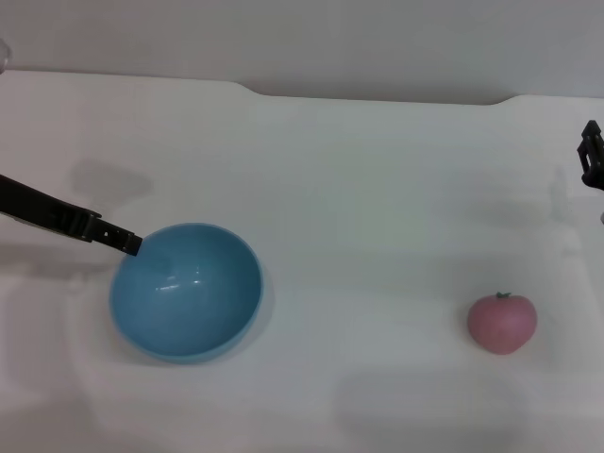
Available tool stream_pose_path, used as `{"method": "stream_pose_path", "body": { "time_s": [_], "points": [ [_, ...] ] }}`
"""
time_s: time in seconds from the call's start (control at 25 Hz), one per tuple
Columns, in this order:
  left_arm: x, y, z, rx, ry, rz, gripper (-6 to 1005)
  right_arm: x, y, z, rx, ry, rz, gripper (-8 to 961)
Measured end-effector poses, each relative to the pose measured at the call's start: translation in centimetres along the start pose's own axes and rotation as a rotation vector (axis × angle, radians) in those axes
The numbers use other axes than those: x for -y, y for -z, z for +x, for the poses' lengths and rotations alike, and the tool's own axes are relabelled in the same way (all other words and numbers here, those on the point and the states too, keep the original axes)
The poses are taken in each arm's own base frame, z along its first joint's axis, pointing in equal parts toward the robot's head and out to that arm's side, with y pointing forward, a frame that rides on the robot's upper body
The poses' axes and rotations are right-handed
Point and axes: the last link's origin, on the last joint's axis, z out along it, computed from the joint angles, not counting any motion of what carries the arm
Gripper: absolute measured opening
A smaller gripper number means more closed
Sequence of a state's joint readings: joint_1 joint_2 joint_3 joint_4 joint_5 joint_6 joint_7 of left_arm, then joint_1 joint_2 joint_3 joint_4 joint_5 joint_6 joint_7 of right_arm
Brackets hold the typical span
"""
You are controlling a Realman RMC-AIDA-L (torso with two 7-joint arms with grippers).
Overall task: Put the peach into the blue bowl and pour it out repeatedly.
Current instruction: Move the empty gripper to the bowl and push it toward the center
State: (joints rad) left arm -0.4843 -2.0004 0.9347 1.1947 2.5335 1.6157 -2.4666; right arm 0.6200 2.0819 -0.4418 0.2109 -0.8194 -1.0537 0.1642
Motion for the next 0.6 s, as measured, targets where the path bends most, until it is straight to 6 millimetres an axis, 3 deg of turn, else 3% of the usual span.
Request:
{"method": "stream_pose_path", "body": {
  "time_s": [0.32, 0.6],
  "points": [
    [0.0, -0.3, -0.2, 0.008, -0.018, 0.001, 753, -0.2, 0.4, 0.5, -0.014, -0.011, 0.0, 445],
    [-0.1, -2.3, -0.6, 0.048, -0.037, -0.023, 728, -0.4, 0.3, 0.4, -0.01, -0.017, -0.004, 445]
  ]
}}
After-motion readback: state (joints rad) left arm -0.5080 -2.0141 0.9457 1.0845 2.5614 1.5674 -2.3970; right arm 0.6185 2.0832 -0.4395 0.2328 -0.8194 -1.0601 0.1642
